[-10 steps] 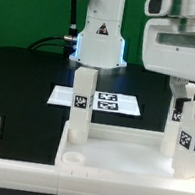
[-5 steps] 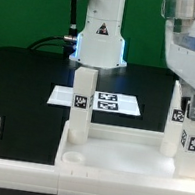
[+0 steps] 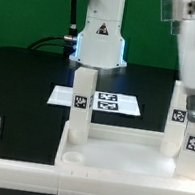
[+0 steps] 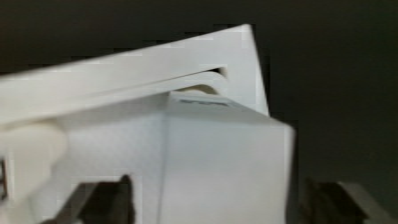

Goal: Assemble desk

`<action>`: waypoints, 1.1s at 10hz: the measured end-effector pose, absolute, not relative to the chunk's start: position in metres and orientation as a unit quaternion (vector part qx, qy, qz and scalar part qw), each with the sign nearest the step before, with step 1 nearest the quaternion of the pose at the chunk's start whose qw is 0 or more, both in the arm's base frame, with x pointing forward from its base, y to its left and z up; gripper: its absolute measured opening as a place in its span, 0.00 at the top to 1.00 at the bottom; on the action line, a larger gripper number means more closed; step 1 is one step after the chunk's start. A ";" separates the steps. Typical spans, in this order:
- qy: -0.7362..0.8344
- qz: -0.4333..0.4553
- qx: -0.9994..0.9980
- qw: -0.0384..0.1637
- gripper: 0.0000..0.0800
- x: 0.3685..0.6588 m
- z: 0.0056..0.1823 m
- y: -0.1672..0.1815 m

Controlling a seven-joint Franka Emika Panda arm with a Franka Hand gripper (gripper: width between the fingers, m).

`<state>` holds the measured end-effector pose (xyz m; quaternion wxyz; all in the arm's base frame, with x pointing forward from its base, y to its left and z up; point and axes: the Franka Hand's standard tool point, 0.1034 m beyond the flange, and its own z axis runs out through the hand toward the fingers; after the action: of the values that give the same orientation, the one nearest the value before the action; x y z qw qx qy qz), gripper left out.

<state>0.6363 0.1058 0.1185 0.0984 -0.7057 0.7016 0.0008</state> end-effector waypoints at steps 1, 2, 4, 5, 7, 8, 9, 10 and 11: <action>0.643 -0.007 -0.760 0.097 0.29 0.637 0.118 0.109; 0.592 -0.012 -0.800 0.094 0.22 0.636 0.114 0.111; 0.549 -0.018 -0.831 0.093 0.20 0.636 0.115 0.109; 0.522 -0.021 -0.848 0.092 0.19 0.636 0.115 0.108; 0.394 -0.042 -0.915 0.069 0.19 0.637 0.115 0.109; 0.295 -0.061 -0.952 0.058 0.19 0.640 0.115 0.111; 0.297 -0.061 -0.951 0.059 0.19 0.639 0.114 0.111; 0.297 -0.061 -0.951 0.059 0.32 0.639 0.114 0.111; 0.297 -0.061 -0.951 0.059 0.32 0.639 0.114 0.111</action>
Offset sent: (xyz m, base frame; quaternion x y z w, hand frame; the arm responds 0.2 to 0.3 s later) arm 0.0000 0.0000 0.0000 0.0000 0.0000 -0.1938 0.9810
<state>0.6394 0.1107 0.1143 0.0592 -0.9510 0.2971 -0.0611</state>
